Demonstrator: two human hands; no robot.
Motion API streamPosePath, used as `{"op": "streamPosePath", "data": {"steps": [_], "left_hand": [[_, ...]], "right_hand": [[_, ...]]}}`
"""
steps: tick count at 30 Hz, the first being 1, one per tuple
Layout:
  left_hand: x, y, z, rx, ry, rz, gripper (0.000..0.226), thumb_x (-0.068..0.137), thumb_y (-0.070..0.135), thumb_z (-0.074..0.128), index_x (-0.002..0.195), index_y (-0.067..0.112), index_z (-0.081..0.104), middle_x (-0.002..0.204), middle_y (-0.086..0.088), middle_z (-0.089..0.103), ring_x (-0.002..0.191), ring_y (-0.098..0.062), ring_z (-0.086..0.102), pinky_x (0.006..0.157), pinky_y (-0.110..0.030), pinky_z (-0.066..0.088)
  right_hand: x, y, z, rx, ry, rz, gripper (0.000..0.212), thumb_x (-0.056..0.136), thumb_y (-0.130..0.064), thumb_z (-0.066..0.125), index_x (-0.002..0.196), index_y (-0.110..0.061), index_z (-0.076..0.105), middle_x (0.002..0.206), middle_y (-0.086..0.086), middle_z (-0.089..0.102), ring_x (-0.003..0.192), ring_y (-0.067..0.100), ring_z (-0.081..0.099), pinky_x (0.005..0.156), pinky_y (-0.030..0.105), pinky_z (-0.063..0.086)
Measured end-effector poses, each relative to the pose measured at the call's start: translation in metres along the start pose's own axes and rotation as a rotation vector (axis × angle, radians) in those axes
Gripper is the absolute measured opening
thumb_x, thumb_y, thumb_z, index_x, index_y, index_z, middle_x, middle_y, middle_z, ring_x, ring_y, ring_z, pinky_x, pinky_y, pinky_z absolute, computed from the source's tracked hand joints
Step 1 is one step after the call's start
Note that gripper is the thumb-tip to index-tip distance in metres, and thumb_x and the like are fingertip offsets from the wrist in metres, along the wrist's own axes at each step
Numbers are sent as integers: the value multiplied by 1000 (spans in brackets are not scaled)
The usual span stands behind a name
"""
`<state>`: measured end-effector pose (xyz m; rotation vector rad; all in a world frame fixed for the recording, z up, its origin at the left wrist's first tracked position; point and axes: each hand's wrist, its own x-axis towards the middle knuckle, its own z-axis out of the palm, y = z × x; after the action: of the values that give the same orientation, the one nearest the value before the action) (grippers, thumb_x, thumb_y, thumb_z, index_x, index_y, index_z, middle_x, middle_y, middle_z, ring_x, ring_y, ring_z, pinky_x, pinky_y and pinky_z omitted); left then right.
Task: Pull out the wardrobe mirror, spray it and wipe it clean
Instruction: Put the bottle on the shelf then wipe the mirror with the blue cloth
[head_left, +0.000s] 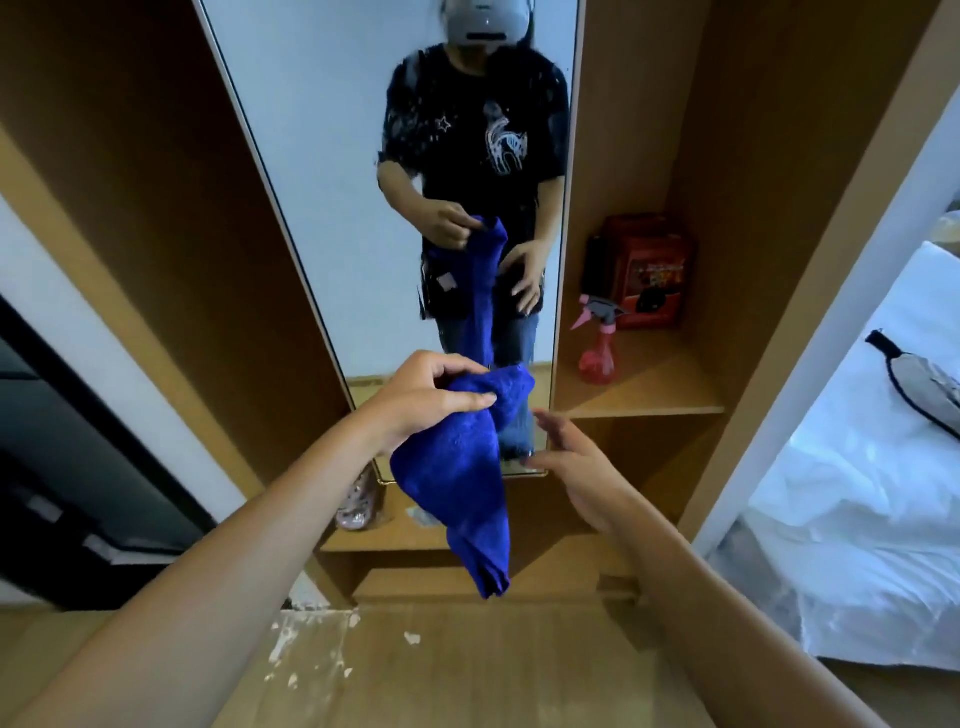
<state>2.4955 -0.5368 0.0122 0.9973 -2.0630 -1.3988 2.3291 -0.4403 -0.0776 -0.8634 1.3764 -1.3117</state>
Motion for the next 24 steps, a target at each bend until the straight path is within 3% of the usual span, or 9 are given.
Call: {"op": "streamPosePath", "data": {"steps": [2, 4, 6, 9, 12, 16, 20, 24], "left_hand": [[-2, 9, -8, 17, -27, 33, 19, 82, 4, 73, 92, 19, 75, 96, -8, 74, 91, -17, 69, 90, -33, 53], [-5, 21, -15, 47, -43, 75, 22, 83, 3, 72, 87, 24, 75, 95, -6, 74, 91, -16, 69, 89, -30, 53], [-6, 30, -21, 81, -53, 106, 20, 83, 5, 72, 89, 23, 74, 98, -7, 74, 94, -19, 68, 90, -30, 53], [-8, 40, -30, 145, -46, 145, 17, 84, 10, 73, 90, 26, 73, 97, -3, 74, 94, -19, 68, 88, -28, 52], [-12, 43, -41, 214, 1, 204, 14, 86, 14, 72, 90, 28, 71, 94, 5, 73, 88, -8, 67, 80, -18, 52], [-13, 37, -52, 344, 94, 260, 10, 87, 25, 71, 97, 25, 69, 96, 3, 70, 86, -16, 65, 81, -26, 51], [-15, 25, -59, 321, 181, 220, 25, 84, 39, 71, 102, 24, 62, 96, 1, 65, 78, -13, 59, 69, -18, 48], [-20, 11, -62, 185, 81, 102, 45, 72, 44, 75, 111, 31, 57, 105, 3, 63, 91, -14, 65, 70, -21, 50]], "right_hand": [[6, -23, -6, -35, -168, -47, 58, 82, 4, 68, 131, -22, 51, 128, -17, 53, 126, 2, 44, 92, 16, 39], [9, -44, -4, -66, -308, -61, 50, 83, -2, 70, 123, -30, 58, 128, -20, 58, 124, -3, 48, 95, 16, 39], [12, -58, 1, -52, -370, -69, 39, 85, -4, 68, 119, -23, 62, 121, -10, 67, 116, 3, 59, 92, 19, 47], [16, -65, 10, -27, -337, -140, 30, 87, -6, 66, 117, -11, 65, 117, 4, 70, 112, 18, 64, 98, 31, 50], [15, -69, 16, 52, -301, -165, 27, 92, -5, 60, 118, -12, 62, 115, 5, 71, 107, 19, 67, 90, 29, 54], [13, -74, 24, 45, -295, -253, 28, 95, -14, 58, 123, -10, 58, 121, 10, 67, 112, 25, 65, 92, 38, 54], [15, -80, 33, 83, -248, -297, 25, 98, -13, 55, 121, -6, 60, 120, 16, 67, 113, 30, 64, 98, 46, 50], [19, -85, 37, 111, -230, -298, 22, 98, -11, 54, 118, -8, 63, 116, 17, 68, 111, 33, 64, 98, 48, 49]]}}
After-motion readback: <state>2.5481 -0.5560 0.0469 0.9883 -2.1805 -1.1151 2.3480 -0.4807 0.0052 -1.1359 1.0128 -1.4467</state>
